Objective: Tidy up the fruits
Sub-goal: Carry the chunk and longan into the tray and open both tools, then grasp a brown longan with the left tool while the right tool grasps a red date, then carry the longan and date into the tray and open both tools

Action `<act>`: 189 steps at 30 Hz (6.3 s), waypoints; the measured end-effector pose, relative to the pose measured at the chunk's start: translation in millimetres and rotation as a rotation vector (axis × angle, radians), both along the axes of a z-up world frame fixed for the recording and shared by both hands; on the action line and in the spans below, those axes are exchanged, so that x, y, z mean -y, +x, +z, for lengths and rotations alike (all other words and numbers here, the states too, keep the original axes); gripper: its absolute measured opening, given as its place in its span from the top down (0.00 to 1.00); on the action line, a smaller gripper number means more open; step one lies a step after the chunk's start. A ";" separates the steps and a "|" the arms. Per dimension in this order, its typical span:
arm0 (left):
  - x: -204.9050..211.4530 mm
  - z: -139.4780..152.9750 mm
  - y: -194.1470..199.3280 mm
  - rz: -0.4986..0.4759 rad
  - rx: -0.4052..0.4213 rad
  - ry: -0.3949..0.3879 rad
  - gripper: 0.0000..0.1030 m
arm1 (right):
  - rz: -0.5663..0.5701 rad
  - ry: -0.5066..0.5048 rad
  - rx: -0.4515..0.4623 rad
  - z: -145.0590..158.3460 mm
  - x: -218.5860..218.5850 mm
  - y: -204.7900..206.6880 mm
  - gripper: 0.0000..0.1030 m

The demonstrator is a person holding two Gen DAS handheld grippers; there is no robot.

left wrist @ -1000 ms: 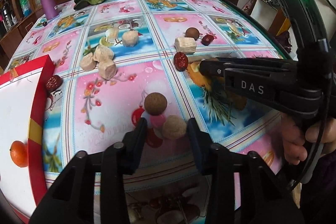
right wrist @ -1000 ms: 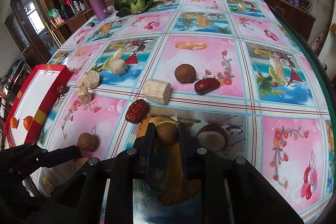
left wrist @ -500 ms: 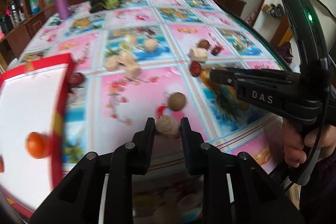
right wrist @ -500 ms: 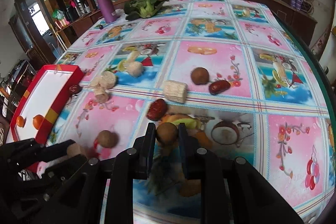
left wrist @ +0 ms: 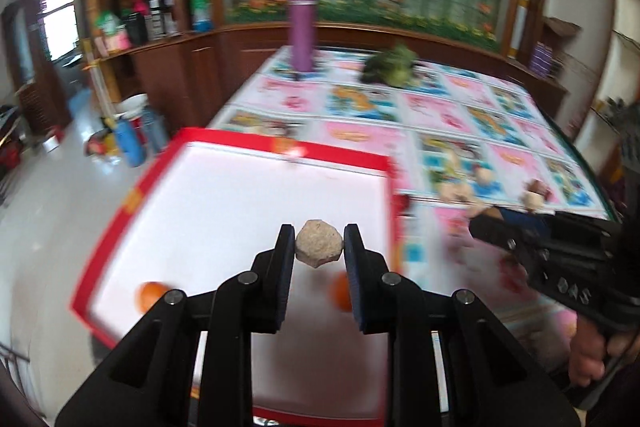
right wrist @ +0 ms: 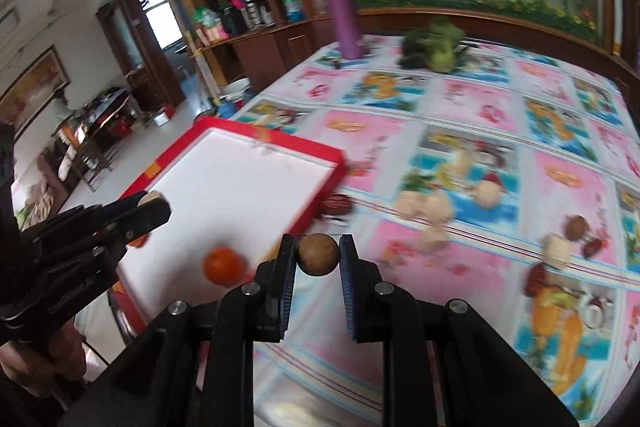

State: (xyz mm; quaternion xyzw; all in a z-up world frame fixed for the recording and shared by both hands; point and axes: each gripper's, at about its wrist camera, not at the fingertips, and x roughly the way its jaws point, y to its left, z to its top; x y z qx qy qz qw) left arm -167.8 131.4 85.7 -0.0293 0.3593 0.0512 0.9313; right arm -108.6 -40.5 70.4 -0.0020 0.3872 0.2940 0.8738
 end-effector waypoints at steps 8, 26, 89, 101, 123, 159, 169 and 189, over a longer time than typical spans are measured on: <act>-44.5 -23.9 6.7 0.118 -0.043 0.017 0.74 | 0.102 -0.031 -0.011 -8.3 -74.4 3.1 0.81; -94.2 -50.9 25.6 0.214 -0.168 -0.022 0.74 | 0.092 -0.121 -0.146 -37.5 -134.4 30.4 0.81; 170.3 -35.5 44.3 -0.460 -0.205 0.047 0.21 | -0.269 -0.195 -0.147 -49.4 133.6 51.7 0.79; 200.1 -57.4 62.7 -0.487 -0.267 0.044 0.45 | -0.323 -0.108 -0.152 -34.7 182.3 28.9 0.78; 200.9 -63.6 64.5 -0.512 -0.265 -0.020 0.76 | -0.345 -0.083 -0.140 -24.6 176.1 21.8 0.78; -76.3 -28.8 52.7 0.159 -0.121 -0.013 0.75 | 0.031 -0.087 -0.155 -16.0 -126.7 46.7 0.79; -92.8 -33.6 52.4 0.218 -0.141 0.030 0.75 | 0.015 -0.105 -0.182 -25.3 -141.2 52.9 0.79; -78.0 -30.3 48.2 0.231 -0.176 0.072 0.45 | 0.008 -0.059 -0.192 -11.1 -109.3 56.6 0.78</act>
